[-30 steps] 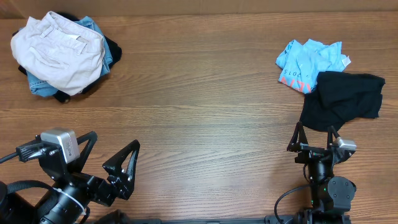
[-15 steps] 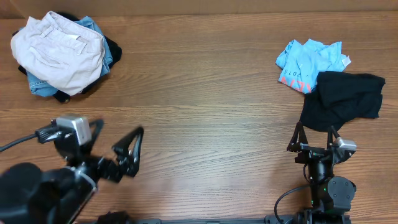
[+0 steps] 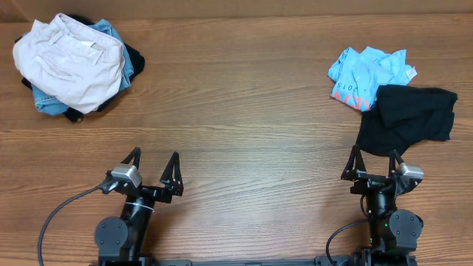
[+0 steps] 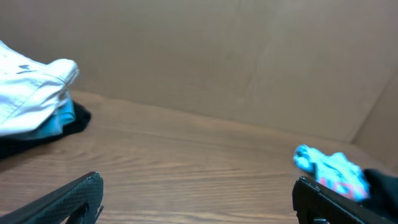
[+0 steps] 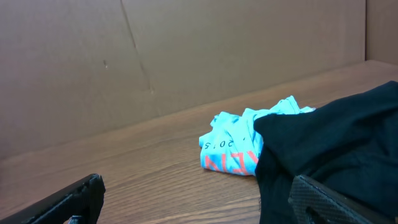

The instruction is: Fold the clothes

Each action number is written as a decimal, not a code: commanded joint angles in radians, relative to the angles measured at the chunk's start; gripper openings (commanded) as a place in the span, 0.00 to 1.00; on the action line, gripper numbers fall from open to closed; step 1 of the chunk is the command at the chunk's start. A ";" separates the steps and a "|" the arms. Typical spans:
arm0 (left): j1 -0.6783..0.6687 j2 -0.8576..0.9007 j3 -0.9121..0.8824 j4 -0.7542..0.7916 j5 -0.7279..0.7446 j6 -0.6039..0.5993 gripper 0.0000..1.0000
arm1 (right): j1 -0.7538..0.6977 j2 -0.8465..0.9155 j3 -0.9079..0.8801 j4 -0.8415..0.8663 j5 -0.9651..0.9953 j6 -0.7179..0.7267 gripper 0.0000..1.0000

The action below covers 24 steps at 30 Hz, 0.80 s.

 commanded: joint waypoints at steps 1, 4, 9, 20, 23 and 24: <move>-0.001 -0.039 -0.055 0.004 -0.103 0.075 1.00 | -0.003 -0.008 -0.011 0.007 -0.002 -0.003 1.00; 0.033 -0.066 -0.055 -0.036 -0.103 0.203 1.00 | -0.003 -0.008 -0.011 0.007 -0.002 -0.003 1.00; 0.079 -0.084 -0.055 -0.119 -0.139 0.228 1.00 | -0.003 -0.008 -0.011 0.007 -0.002 -0.003 1.00; 0.119 -0.082 -0.055 -0.116 -0.135 0.228 1.00 | -0.003 -0.008 -0.011 0.007 -0.002 -0.003 1.00; 0.119 -0.082 -0.055 -0.116 -0.135 0.228 1.00 | -0.003 -0.008 -0.011 0.007 -0.002 -0.003 1.00; 0.119 -0.082 -0.055 -0.116 -0.135 0.228 1.00 | -0.003 -0.008 -0.011 0.007 -0.002 -0.003 1.00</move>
